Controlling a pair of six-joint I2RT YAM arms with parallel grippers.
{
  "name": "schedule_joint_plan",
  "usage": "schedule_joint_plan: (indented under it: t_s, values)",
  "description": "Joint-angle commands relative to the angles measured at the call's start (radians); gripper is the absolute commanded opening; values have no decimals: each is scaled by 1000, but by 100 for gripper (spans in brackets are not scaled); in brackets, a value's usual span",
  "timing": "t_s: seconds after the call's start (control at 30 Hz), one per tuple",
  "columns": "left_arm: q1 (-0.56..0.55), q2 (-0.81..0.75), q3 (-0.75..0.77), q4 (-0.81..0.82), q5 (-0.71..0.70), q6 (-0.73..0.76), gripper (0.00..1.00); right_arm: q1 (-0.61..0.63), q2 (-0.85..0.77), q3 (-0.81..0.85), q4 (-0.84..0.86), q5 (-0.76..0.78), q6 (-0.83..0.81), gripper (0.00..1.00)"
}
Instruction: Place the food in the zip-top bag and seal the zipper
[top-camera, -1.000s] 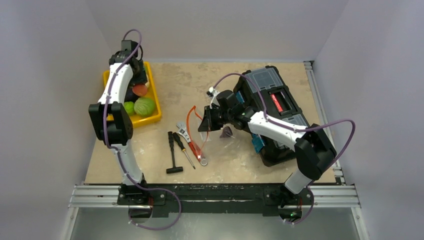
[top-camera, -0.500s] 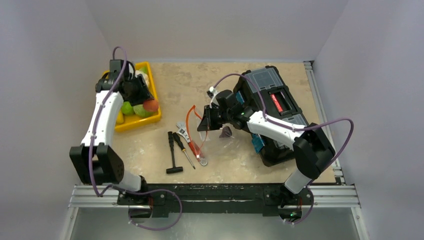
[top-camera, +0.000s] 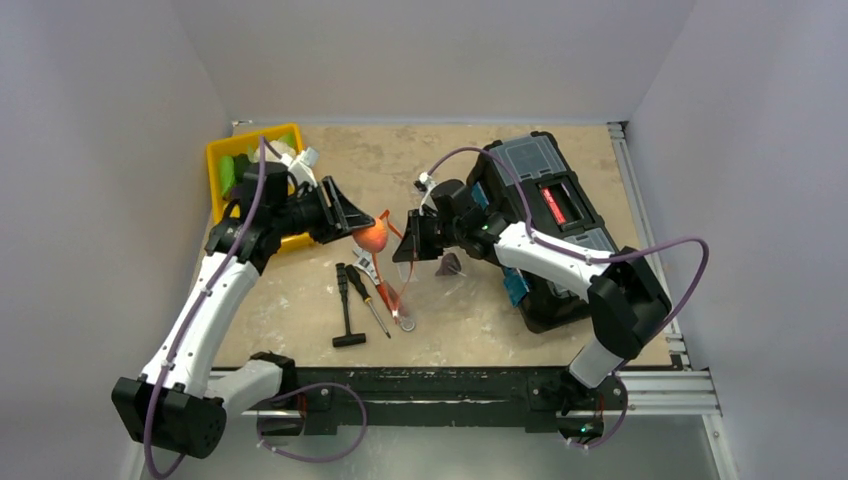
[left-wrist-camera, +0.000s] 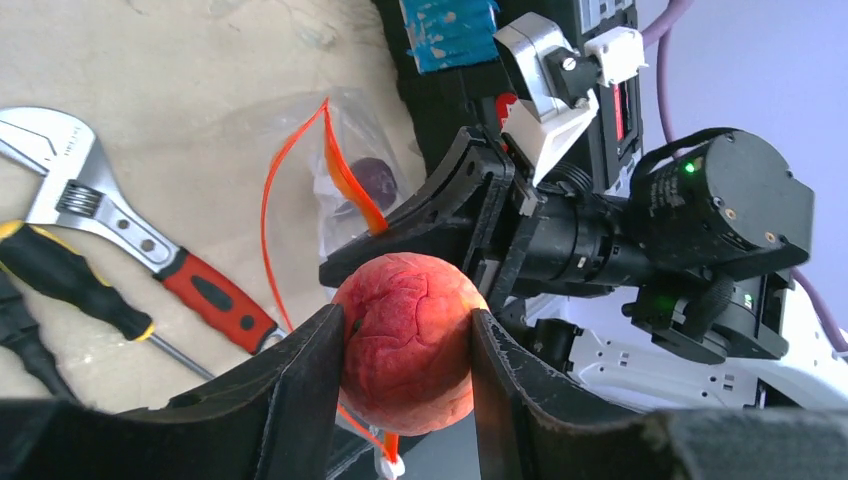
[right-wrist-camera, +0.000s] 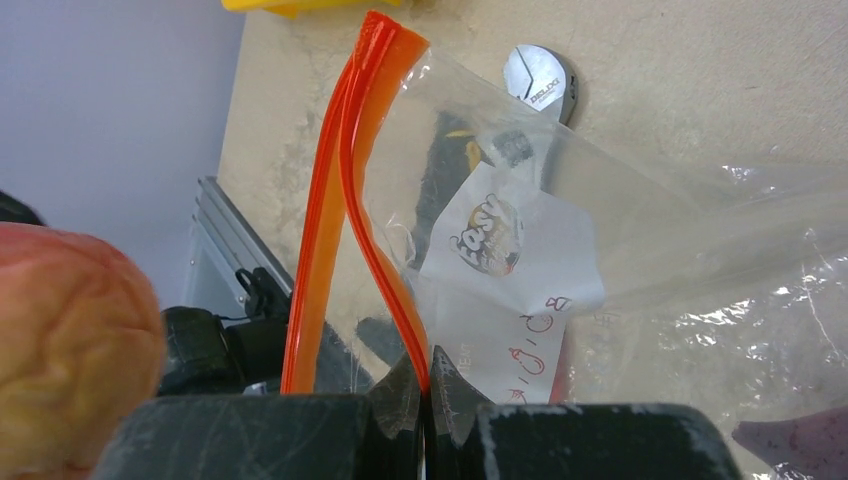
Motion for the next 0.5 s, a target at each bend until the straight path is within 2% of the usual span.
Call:
schedule_joint_plan:
  t_s: [0.0, 0.27, 0.47]
  values:
    - [-42, 12, -52, 130, -4, -98, 0, 22, -75, 34, 22, 7, 31, 0]
    - [-93, 37, -210, 256, -27, -143, 0, 33, -119, 45, 22, 22, 54, 0]
    - [-98, 8, -213, 133, -130, -64, 0, 36, -147, 60, 13, 38, 62, 0]
